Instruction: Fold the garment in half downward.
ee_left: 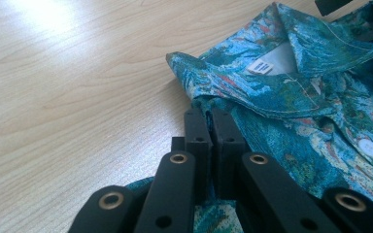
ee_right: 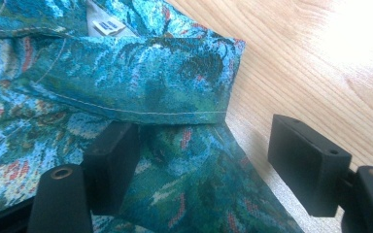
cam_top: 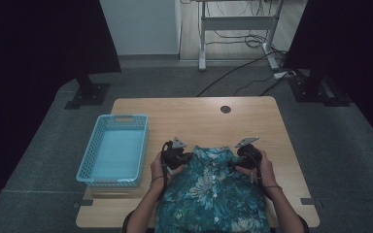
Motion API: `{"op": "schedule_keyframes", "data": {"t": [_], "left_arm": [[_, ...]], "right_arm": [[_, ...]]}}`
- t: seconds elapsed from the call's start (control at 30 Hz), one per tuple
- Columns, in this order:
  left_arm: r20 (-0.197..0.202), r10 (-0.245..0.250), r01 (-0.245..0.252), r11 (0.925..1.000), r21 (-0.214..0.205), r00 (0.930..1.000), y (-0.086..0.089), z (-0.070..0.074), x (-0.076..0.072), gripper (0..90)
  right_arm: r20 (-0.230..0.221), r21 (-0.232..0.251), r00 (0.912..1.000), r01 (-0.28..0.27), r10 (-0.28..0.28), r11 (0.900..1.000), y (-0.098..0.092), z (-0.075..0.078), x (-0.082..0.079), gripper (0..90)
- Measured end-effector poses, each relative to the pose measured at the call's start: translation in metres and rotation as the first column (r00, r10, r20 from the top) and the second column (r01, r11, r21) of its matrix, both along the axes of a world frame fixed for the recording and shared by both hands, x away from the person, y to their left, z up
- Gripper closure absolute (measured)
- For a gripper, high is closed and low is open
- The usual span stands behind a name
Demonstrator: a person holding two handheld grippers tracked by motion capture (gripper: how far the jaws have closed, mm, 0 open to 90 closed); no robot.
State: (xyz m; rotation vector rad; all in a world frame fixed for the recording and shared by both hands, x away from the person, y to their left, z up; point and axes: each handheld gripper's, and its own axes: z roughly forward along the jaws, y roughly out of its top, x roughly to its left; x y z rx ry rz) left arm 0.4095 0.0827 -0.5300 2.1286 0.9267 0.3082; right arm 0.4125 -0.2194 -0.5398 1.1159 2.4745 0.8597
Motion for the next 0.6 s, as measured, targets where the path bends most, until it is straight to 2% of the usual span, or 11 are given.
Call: {"op": "schedule_keyframes", "data": {"t": [0.27, 0.43, 0.6], "left_arm": [[-0.001, 0.0, 0.0, 1.0, -0.001, 1.0, 0.0001, -0.0008, 0.0001, 86.7], [0.001, 0.0, 0.0, 1.0, -0.003, 1.0, 0.0002, -0.0002, -0.0012, 86.7], [0.001, 0.002, -0.002, 1.0, -0.002, 1.0, 0.0004, 0.0004, -0.0021, 86.7]], "right_arm": [[-0.01, 0.003, 1.0, 0.001, -0.001, 1.0, 0.0017, -0.0019, 0.0021, 27.8], [-0.016, 0.027, 0.9998, 0.009, -0.008, 0.9996, 0.0005, -0.0026, 0.0009, 32.2], [-0.019, 0.024, 0.9998, 0.005, -0.004, 0.9997, 0.0018, -0.0014, -0.0008, 38.4]]}}
